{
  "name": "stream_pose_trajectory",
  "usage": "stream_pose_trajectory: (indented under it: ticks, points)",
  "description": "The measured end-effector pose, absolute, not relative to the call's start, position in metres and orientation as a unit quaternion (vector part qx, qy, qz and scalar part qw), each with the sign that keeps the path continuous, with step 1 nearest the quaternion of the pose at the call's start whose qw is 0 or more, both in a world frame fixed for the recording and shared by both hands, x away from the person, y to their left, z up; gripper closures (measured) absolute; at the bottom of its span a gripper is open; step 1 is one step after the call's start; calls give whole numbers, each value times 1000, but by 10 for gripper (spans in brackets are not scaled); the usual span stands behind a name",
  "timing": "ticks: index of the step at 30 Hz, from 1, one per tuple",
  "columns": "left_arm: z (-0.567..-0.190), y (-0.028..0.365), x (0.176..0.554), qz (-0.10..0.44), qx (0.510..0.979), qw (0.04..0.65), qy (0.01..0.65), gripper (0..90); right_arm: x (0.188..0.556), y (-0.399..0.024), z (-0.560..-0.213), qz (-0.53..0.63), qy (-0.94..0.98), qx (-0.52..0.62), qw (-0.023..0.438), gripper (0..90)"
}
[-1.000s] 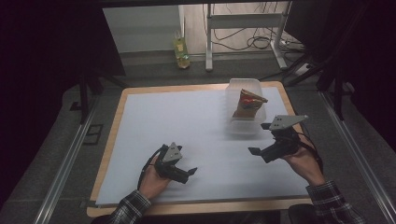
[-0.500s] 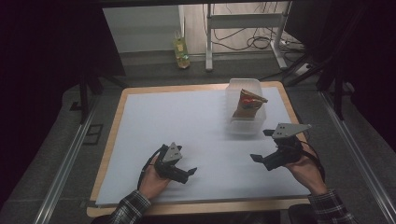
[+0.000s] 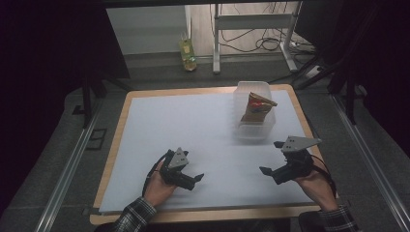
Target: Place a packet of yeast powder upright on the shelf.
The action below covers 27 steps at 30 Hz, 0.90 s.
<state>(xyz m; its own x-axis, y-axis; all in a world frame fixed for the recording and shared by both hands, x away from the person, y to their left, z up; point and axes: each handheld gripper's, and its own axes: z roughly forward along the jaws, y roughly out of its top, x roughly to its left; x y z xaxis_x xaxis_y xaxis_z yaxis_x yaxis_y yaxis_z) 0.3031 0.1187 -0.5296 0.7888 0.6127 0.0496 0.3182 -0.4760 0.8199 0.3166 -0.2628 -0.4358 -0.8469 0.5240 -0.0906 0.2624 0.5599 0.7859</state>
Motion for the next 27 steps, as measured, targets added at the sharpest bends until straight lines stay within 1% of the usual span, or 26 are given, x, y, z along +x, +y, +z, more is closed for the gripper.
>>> stream_pose_trajectory:
  ticks: [15,27]
  points:
    - [-530,119,303,170,843,429,276,12,307,-262,-456,406,871,223,164,0]
    - [-530,119,303,170,843,427,278,11,303,-262,-472,404,873,225,156,0]
